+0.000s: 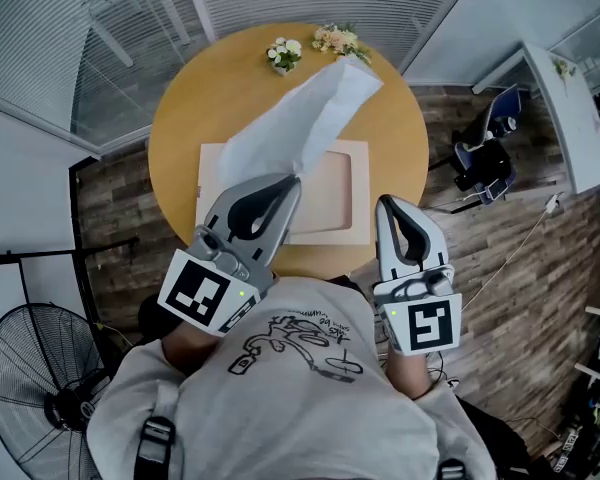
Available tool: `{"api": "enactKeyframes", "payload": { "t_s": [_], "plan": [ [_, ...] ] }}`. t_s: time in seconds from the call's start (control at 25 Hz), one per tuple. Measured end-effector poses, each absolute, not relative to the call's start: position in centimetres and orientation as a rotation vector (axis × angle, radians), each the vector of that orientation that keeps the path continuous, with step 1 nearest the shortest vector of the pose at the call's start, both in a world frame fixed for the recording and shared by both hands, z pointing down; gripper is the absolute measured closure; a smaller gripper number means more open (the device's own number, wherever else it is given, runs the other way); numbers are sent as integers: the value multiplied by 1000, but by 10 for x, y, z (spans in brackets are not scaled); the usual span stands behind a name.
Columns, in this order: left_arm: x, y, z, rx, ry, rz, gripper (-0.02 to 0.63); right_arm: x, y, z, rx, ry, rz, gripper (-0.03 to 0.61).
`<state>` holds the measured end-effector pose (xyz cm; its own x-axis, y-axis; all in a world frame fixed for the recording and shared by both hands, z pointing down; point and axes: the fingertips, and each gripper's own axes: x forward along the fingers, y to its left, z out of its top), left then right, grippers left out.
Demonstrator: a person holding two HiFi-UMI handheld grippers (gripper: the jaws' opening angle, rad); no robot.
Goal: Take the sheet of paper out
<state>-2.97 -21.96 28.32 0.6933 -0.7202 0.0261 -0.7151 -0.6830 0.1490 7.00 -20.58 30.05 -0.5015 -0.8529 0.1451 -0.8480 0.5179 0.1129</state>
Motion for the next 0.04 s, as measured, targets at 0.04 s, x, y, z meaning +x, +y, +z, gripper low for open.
{"api": "enactKeyframes", "payload": {
  "t_s": [0.04],
  "plan": [
    [-30, -220, 284, 2752, -1174, -51, 592, 70, -206, 301, 1460, -2573, -40, 572]
  ]
}}
